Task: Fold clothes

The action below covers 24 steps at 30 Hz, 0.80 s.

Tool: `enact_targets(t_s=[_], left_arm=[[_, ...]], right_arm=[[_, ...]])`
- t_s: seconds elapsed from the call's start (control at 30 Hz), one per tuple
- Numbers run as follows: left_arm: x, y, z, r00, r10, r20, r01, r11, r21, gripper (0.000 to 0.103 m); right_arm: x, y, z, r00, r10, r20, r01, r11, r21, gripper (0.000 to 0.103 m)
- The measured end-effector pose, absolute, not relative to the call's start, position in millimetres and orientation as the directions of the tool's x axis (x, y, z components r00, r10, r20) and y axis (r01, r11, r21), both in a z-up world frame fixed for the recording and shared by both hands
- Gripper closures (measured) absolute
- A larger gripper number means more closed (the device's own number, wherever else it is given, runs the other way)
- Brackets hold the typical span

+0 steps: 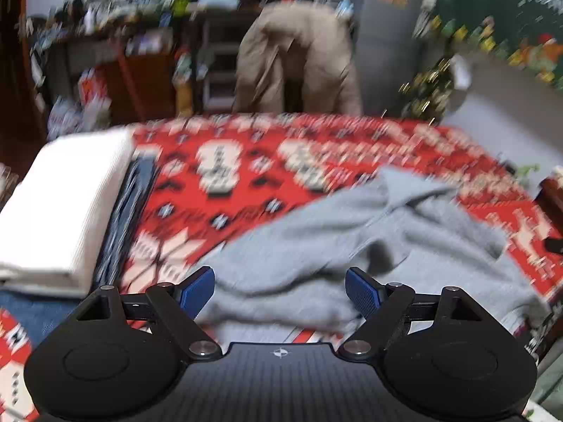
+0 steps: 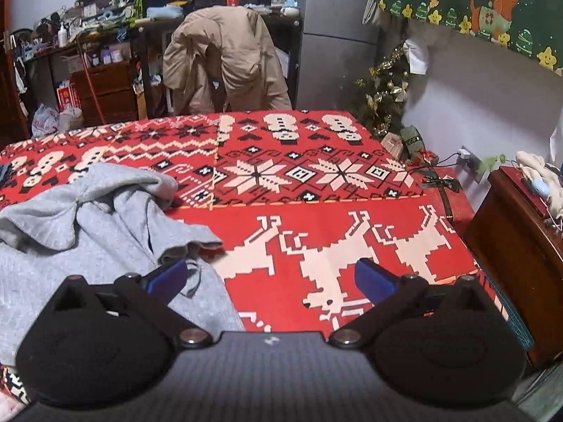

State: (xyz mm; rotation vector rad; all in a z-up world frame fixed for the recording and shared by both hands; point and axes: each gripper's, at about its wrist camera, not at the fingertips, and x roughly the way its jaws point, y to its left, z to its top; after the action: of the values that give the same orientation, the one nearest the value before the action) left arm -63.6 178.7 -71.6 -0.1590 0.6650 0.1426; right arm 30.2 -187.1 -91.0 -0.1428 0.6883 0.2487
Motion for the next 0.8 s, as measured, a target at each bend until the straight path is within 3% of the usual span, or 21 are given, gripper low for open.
enact_targets(t_s=[0.07,0.1,0.13,0.33,0.47,0.57,0.8], left_arm=[[-69,175,-71,0.824,0.077,-0.562,-0.170,0.979,-0.115,0.019],[-68,173,-70,0.825,0.079,-0.559,-0.164,0.981,-0.103,0.010],[-66,171,-71,0.825,0.073,-0.561,-0.148,0.985,-0.090,0.008],[-60,169,-79,0.812,-0.087,-0.577,0.029,0.994,-0.110,0.008],[-57,168,-81,0.815,-0.043,-0.578,-0.020,0.994,-0.103,0.008],[-54,162,-81,0.822,-0.007,-0.570,0.009,1.000,0.001,0.014],[-36,148,-94,0.775,0.077,-0.627,0.149,0.942,0.301,0.046]], right_arm=[[31,-188,-92,0.752,0.191,-0.631,-0.280,0.959,-0.043,0.001],[31,-188,-92,0.755,0.198,-0.624,-0.286,0.957,-0.042,0.001],[32,-187,-92,0.759,0.205,-0.618,-0.291,0.956,-0.041,0.001],[34,-186,-92,0.779,0.245,-0.577,-0.324,0.945,-0.036,0.001],[42,-184,-95,0.758,0.264,-0.596,-0.332,0.943,-0.005,0.003],[47,-182,-97,0.736,0.289,-0.612,-0.344,0.938,0.030,0.015],[55,-170,-100,0.701,0.328,-0.633,-0.374,0.925,0.065,0.020]])
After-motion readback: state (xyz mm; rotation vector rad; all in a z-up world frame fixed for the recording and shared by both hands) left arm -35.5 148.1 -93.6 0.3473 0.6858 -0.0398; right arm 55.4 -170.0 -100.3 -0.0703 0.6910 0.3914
